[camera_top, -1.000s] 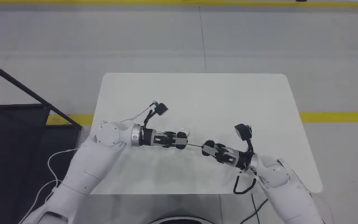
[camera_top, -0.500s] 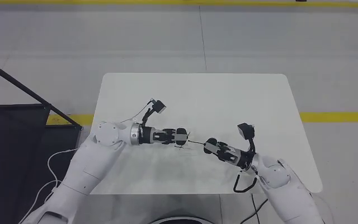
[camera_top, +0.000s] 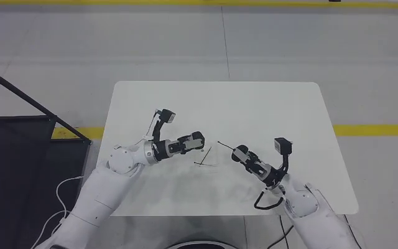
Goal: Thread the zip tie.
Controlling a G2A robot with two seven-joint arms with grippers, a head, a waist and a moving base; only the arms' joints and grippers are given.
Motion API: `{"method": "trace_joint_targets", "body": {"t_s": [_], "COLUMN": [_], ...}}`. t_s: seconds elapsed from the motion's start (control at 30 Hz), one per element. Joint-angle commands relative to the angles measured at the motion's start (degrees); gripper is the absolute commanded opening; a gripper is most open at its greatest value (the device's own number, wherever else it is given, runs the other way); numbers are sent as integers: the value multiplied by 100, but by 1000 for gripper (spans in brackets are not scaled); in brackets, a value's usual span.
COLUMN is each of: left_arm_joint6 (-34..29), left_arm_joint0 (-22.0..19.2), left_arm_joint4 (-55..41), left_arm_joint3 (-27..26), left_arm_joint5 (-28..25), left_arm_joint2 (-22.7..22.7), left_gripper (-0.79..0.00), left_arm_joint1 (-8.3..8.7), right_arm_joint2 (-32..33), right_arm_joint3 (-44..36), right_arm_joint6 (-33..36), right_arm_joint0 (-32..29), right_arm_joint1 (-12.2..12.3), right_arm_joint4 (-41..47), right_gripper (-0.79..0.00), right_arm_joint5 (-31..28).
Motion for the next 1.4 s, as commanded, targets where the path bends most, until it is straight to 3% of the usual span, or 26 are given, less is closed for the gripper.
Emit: {"method": "trace_joint_targets", "body": {"t_s": [0.0,0.4,0.53,0.63,0.97,1.07,1.1,1.13,1.17,1.37], "left_arm_joint6": [-13,-13,916,1732,3041,3472,3608,3745,3893,4979], "left_arm_joint0": [-4,-4,220,316,248,238,222,216,205,228], "left_arm_joint4": [-10,-10,83,979,2018,2415,2577,2722,2873,3962], "left_arm_joint3": [5,5,-220,-280,106,182,213,238,259,367], "left_arm_joint5": [0,0,-221,-437,-1103,-1197,-1208,-1212,-1219,-1091], "left_arm_joint2": [-2,-2,32,131,627,761,789,825,852,1015], "left_gripper": [0,0,0,0,-9,-129,-197,-339,-406,-483], "left_arm_joint1": [1,1,-69,-134,-399,-486,-512,-540,-567,-739], "right_arm_joint2": [-1,-40,-71,-109,-159,-182,-190,-196,-198,-180], "right_arm_joint3": [2,-84,-145,-154,-105,-111,-113,-114,-114,-111], "right_arm_joint6": [10,-46,-432,-673,-749,-699,-689,-684,-681,-663], "right_arm_joint0": [2,-34,-41,-51,-41,-16,-11,-8,-4,-6], "right_arm_joint1": [1,-15,-68,-109,-179,-196,-202,-208,-213,-236], "right_arm_joint4": [8,17,57,103,165,166,169,164,153,101], "right_gripper": [-785,-785,-785,-785,-785,-785,-785,-785,-785,-785], "right_arm_joint5": [-3,165,492,566,588,619,626,632,637,662]}}
